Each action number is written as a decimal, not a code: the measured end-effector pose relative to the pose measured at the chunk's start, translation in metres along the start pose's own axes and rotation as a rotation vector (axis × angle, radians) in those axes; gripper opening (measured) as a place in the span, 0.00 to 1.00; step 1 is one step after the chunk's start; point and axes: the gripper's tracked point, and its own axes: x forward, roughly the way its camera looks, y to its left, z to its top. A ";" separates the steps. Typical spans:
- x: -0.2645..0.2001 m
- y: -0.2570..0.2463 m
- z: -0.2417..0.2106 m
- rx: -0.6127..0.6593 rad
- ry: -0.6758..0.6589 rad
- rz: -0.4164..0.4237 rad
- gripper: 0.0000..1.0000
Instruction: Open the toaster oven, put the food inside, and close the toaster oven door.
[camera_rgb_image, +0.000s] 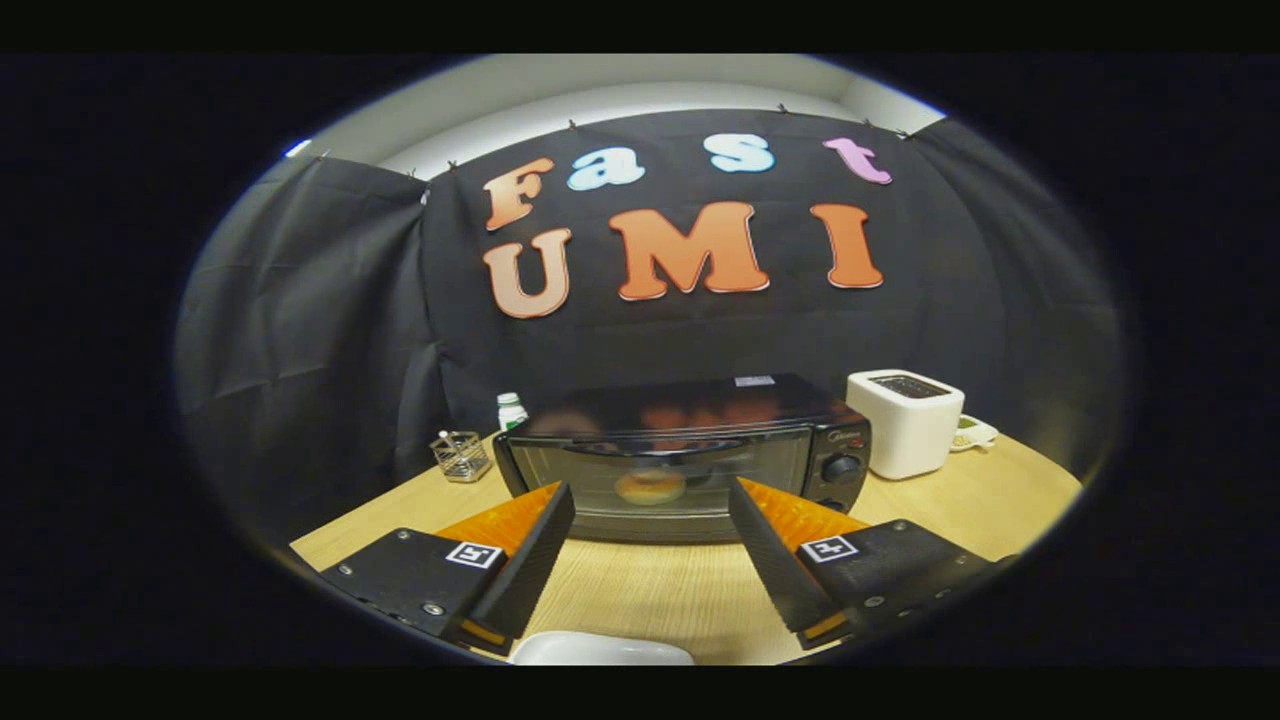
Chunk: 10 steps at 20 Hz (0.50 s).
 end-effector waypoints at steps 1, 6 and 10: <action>-0.012 -0.002 0.006 -0.008 -0.022 -0.002 0.93; -0.066 -0.015 0.027 -0.069 -0.120 -0.015 0.93; -0.093 -0.026 0.029 -0.056 -0.155 -0.041 0.93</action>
